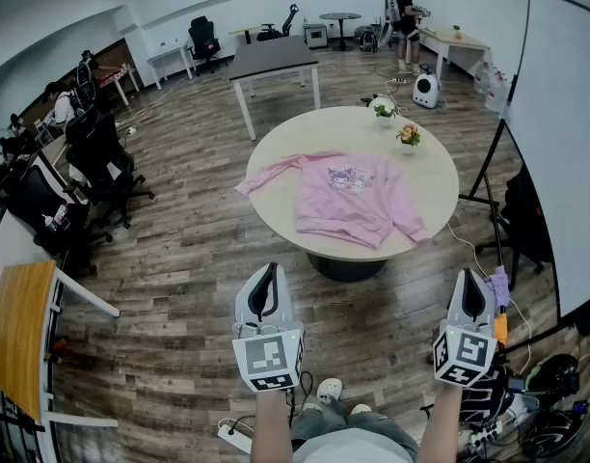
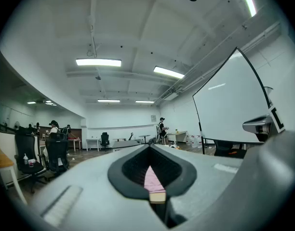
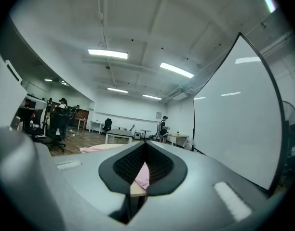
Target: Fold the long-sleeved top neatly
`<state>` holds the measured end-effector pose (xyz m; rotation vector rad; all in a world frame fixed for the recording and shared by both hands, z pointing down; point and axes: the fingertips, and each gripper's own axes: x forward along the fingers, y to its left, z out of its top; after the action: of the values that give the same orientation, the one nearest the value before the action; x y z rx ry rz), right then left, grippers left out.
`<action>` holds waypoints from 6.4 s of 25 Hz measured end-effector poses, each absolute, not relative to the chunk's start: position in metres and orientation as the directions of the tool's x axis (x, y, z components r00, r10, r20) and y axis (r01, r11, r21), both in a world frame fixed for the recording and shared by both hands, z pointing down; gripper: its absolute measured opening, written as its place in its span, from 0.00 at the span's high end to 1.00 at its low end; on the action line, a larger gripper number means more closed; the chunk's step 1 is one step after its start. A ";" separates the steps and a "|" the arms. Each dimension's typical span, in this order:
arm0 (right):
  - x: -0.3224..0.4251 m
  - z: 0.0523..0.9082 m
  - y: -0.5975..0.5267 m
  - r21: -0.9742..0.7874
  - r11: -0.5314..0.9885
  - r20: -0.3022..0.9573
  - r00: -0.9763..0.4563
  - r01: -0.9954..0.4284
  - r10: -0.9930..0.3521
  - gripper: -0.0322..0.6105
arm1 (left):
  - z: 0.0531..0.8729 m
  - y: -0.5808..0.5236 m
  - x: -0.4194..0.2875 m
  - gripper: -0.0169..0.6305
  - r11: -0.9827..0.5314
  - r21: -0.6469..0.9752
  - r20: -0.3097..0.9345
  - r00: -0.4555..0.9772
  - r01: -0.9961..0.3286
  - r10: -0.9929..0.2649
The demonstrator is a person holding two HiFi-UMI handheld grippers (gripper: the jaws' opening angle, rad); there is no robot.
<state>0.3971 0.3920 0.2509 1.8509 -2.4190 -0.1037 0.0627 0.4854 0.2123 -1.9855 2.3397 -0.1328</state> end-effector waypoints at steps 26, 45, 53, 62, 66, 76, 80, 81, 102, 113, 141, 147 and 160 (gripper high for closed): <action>0.352 0.264 0.348 0.100 0.232 0.054 -0.227 -0.968 -0.972 0.87 | 0.228 0.426 0.006 0.87 0.133 -0.087 0.016 -0.134 -0.987 -0.991; 0.332 0.288 0.319 0.066 0.194 0.102 -0.187 -0.979 -0.977 0.54 | 0.252 0.374 -0.015 0.45 0.050 -0.056 0.048 -0.053 -0.997 -0.997; 0.325 0.298 0.261 0.060 0.212 0.126 -0.203 -0.975 -0.971 0.56 | 0.262 0.327 -0.025 0.45 0.079 -0.053 0.070 -0.083 -0.995 -0.994; 0.328 0.299 0.178 0.065 0.251 0.137 -0.241 -0.966 -0.961 0.56 | 0.257 0.254 -0.009 0.45 0.092 -0.060 0.073 -0.096 -0.994 -0.993; 0.332 0.301 0.139 0.061 0.267 0.145 -0.256 -0.962 -0.956 0.56 | 0.256 0.219 -0.005 0.45 0.107 -0.067 0.079 -0.112 -0.992 -0.991; 0.352 0.303 0.043 0.070 0.287 0.151 -0.275 -0.955 -0.950 0.56 | 0.260 0.125 0.020 0.45 0.099 -0.072 0.089 -0.105 -0.993 -0.990; 0.358 0.308 0.017 0.076 0.296 0.163 -0.281 -0.952 -0.946 0.56 | 0.266 0.096 0.031 0.45 0.086 -0.073 0.100 -0.093 -0.994 -0.991; 0.359 0.310 0.012 0.078 0.298 0.166 -0.282 -0.951 -0.945 0.56 | 0.268 0.089 0.033 0.45 0.082 -0.075 0.106 -0.089 -0.994 -0.990; 0.367 0.391 0.002 0.053 0.314 0.354 -0.276 -0.948 -0.894 0.59 | 0.338 0.048 0.051 0.45 -0.008 -0.080 0.282 -0.015 -0.997 -0.959; 0.371 0.451 0.029 0.041 0.307 0.491 -0.248 -0.951 -0.835 0.59 | 0.380 0.049 0.056 0.45 -0.063 -0.063 0.379 0.034 -0.996 -0.925; 0.389 0.579 0.102 -0.064 0.267 0.708 -0.232 -0.961 -0.666 0.62 | 0.465 0.085 0.092 0.45 -0.134 -0.031 0.541 0.096 -0.991 -0.835; 0.392 0.594 0.104 -0.092 0.251 0.720 -0.238 -0.964 -0.652 0.62 | 0.475 0.093 0.093 0.45 -0.115 -0.026 0.555 0.081 -0.993 -0.828; 0.382 0.610 0.107 -0.132 0.286 0.727 -0.288 -0.949 -0.623 0.72 | 0.491 0.109 0.092 0.45 -0.092 -0.020 0.588 0.062 -0.996 -0.806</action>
<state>0.3824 0.1072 0.6101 1.4024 -2.0054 0.7670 0.0916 0.1091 0.4908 -2.5362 2.3289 -0.8508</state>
